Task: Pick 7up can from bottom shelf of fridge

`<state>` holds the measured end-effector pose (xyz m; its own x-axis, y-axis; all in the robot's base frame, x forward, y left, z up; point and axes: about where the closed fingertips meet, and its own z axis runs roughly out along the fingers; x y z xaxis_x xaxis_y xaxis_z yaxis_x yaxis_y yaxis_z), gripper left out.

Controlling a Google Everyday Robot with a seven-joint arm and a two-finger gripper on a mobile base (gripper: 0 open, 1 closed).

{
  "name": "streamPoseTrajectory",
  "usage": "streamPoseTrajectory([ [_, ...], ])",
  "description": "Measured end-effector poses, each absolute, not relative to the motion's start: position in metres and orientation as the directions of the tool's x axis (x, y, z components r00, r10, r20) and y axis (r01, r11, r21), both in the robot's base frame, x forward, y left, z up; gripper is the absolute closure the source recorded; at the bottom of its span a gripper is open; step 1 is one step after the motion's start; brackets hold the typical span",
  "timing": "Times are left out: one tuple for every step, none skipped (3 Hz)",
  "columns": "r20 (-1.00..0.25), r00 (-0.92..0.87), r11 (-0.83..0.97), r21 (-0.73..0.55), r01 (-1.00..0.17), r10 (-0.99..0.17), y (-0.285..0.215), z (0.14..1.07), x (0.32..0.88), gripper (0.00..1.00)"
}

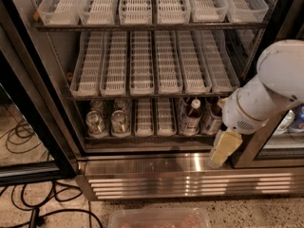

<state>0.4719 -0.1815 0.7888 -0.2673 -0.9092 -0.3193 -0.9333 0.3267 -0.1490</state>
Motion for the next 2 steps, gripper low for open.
streamPoseTrajectory([
  [-0.321, -0.267, 0.327, -0.151, -0.933, -0.909, -0.181, 0.789, 0.472, 0.0],
  [-0.33, -0.261, 0.329, -0.168, -0.929, -0.907, -0.171, 0.783, 0.468, 0.0],
])
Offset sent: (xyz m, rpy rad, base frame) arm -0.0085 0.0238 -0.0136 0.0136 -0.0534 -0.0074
